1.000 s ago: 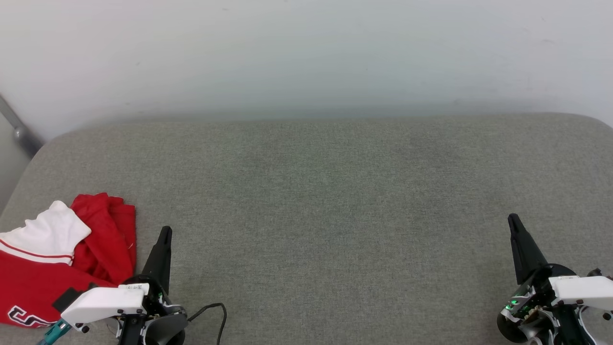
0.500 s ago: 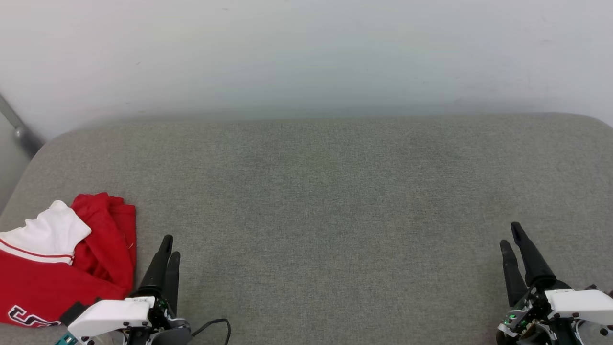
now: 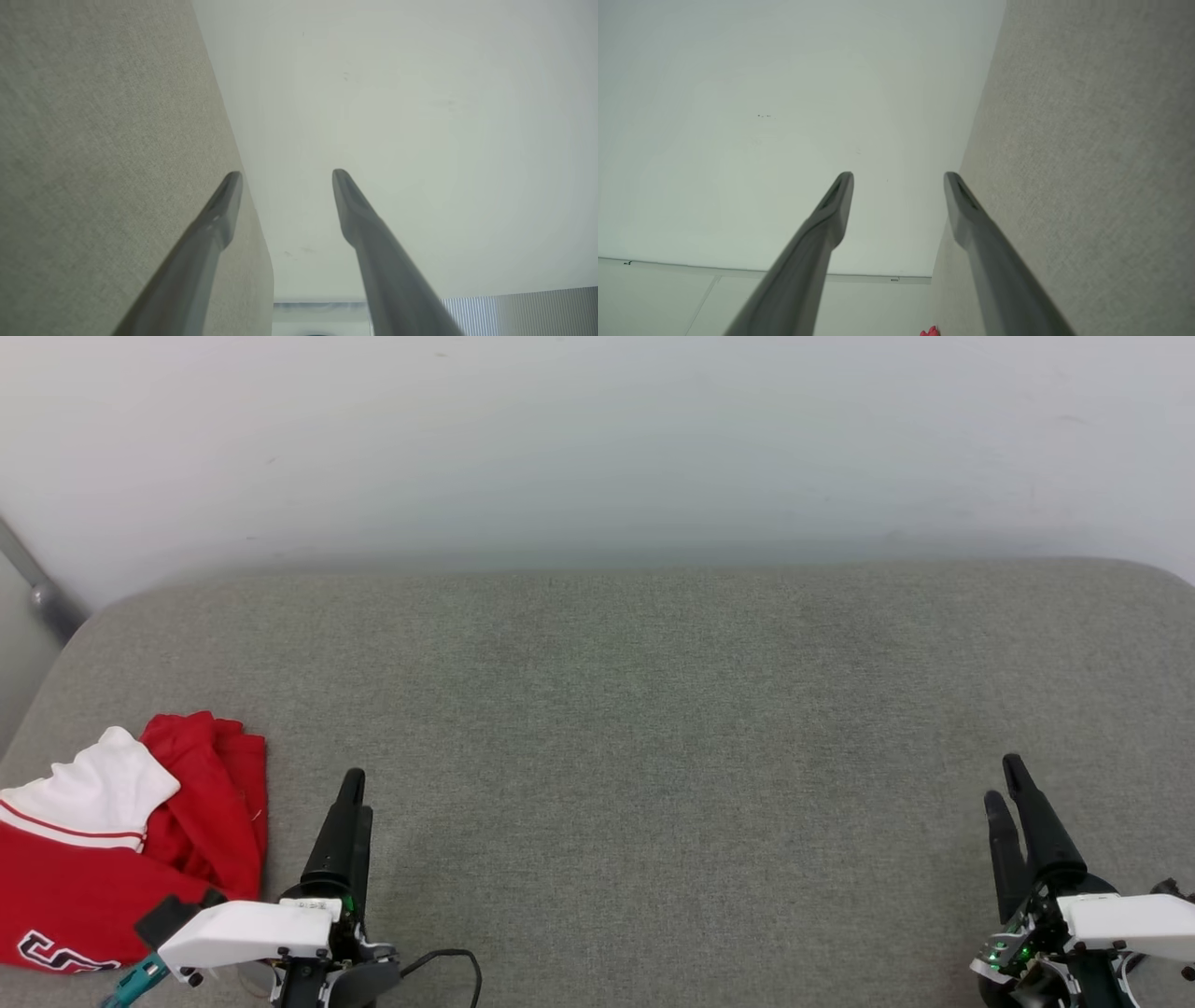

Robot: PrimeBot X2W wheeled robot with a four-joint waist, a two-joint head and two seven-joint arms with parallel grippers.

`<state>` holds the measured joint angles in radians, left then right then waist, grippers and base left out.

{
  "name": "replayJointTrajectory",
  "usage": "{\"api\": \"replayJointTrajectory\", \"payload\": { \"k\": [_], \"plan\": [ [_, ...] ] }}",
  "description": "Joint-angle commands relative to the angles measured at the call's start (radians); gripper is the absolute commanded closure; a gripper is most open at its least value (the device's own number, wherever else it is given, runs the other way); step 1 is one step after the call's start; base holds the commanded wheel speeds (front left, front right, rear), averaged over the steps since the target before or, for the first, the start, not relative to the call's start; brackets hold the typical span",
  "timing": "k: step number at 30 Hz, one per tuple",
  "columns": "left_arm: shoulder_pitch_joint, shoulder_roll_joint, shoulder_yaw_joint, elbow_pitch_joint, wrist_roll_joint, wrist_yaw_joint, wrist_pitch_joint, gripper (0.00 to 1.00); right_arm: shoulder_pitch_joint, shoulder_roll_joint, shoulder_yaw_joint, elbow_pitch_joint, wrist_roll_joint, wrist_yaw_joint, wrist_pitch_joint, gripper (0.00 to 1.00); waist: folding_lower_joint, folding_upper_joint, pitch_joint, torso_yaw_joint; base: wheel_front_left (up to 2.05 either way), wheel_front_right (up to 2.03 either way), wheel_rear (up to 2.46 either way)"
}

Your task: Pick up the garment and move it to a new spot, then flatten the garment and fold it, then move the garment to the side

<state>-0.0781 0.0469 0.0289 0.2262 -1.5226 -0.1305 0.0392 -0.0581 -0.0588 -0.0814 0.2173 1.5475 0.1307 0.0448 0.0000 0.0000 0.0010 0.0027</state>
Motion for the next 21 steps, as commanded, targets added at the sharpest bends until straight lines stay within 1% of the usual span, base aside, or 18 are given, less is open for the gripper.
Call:
{"api": "replayJointTrajectory", "payload": {
  "k": [1,3,4,10,13,14,21],
  "plan": [
    [-0.028,0.002,-0.012,-0.03,0.037,-0.001,-0.011,0.0,-0.009,-0.014,0.006,-0.028,-0.03,0.0,-0.013,0.0,0.0,0.0,-0.001,0.0,0.0,0.0,0.0],
    [-0.026,0.002,-0.018,-0.042,0.08,-0.001,-0.02,0.0,-0.008,-0.02,0.01,-0.034,-0.064,0.0,-0.024,0.0,0.0,0.0,-0.001,0.001,0.0,0.0,0.0],
    [-0.026,0.002,-0.018,-0.042,0.08,-0.001,-0.02,0.0,-0.008,-0.02,0.01,-0.034,-0.064,0.0,-0.024,0.0,0.0,0.0,-0.001,0.001,0.0,0.0,0.0],
    [-0.018,0.002,-0.035,-0.062,0.224,-0.001,-0.045,0.0,-0.008,-0.032,0.024,-0.047,-0.209,0.0,-0.051,0.0,0.0,0.0,-0.003,0.003,0.0,0.0,0.0],
    [-0.013,0.002,-0.035,-0.07,0.296,-0.001,-0.057,0.0,-0.009,-0.037,0.032,-0.052,-0.301,0.0,-0.063,0.0,0.0,0.0,-0.004,0.004,0.0,0.0,0.0],
    [-0.009,0.002,-0.04,-0.078,0.374,0.0,-0.069,0.0,-0.01,-0.038,0.039,-0.059,-0.393,0.0,-0.069,0.0,0.0,0.0,-0.004,0.005,0.0,0.0,0.0],
    [-0.003,0.003,-0.065,-0.084,0.568,0.021,-0.094,0.0,-0.007,-0.03,0.048,-0.087,-0.604,0.0,-0.06,0.0,0.0,0.0,-0.006,0.007,0.0,0.0,0.0]
  ]
}}
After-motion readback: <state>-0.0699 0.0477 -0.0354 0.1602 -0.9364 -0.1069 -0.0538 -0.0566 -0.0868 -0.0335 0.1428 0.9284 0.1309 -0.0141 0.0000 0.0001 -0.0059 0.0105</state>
